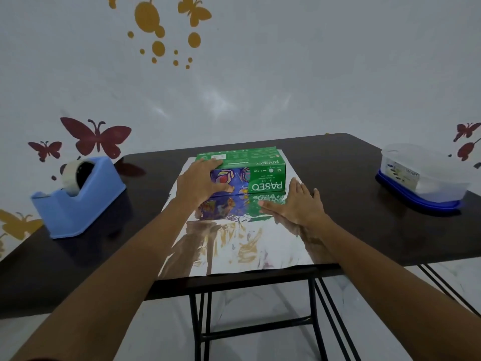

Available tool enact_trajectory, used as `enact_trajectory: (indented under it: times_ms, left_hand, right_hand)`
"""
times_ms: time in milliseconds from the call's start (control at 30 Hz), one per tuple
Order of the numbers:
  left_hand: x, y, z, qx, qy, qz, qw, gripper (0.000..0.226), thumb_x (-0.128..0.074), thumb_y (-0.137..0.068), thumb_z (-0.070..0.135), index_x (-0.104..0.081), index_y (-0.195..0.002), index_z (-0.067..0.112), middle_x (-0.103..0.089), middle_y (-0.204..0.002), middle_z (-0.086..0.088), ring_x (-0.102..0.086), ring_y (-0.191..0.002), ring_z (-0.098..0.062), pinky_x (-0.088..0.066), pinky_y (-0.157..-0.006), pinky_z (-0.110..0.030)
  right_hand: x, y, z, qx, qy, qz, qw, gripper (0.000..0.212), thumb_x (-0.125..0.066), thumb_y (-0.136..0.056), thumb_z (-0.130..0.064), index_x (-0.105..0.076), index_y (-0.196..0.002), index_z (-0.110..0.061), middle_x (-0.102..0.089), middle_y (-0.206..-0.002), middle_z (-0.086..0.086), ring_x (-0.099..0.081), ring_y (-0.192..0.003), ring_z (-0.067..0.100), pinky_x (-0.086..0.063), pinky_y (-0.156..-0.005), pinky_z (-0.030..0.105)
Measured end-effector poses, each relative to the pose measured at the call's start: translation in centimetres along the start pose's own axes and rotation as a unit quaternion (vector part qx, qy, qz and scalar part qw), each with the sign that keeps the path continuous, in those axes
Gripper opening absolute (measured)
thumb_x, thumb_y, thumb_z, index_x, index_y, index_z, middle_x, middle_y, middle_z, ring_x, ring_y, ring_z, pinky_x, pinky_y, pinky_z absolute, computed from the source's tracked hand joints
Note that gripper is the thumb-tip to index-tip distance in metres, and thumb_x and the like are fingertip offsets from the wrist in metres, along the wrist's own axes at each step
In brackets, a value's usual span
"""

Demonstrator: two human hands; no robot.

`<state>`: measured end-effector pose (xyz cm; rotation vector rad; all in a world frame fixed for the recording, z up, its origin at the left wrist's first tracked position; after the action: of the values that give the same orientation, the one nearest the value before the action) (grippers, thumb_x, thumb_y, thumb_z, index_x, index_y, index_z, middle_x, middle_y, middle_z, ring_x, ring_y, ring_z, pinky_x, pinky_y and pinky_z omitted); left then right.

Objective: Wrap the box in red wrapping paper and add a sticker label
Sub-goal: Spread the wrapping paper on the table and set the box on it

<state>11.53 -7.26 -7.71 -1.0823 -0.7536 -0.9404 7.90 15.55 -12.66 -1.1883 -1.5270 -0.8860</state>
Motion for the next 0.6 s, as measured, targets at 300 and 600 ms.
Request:
enact_trajectory:
  times_ms: [300,600]
  left_hand:
    - [4.1,0.0,-5.9,0.138,0.294,0.106,0.94,0.038,-0.062,-0.09,0.017,-0.06,-0.127,0.009,-0.06,-0.128,-0.01,-0.057,-0.109,-0.016,-0.045,-0.081,-0.023]
    - [2.5,0.4,-2.2,-0.007,0.22,-0.009,0.975,0.093,-0.081,-0.066,0.042,-0.033,-0.145,0.034,-0.019,-0.157,-0.003,-0.022,-0.143,-0.021,-0.026,-0.114,-0.037]
  right_hand:
    - [1.2,0.6,0.1,0.009,-0.073,0.158,0.985,0.089,-0.014,-0.083,-0.074,-0.011,-0.151,-0.016,-0.014,-0.158,0.002,0.001,-0.146,0.013,0.017,-0.109,0.055]
    - [0.9,-1.1,-0.2,-0.009,-0.074,0.088,0.993,0.102,-0.026,-0.076,-0.08,-0.005,-0.151,-0.015,-0.014,-0.158,0.003,-0.008,-0.146,0.017,0.006,-0.113,0.052]
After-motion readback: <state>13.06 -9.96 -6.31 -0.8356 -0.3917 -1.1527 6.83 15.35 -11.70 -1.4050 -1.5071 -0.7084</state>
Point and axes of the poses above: each hand's wrist, its own y-axis away from the middle knuckle, its own x-axis out of the back of the hand, z = x × y, the point moved 1 cm from there along -y, towards the middle knuckle
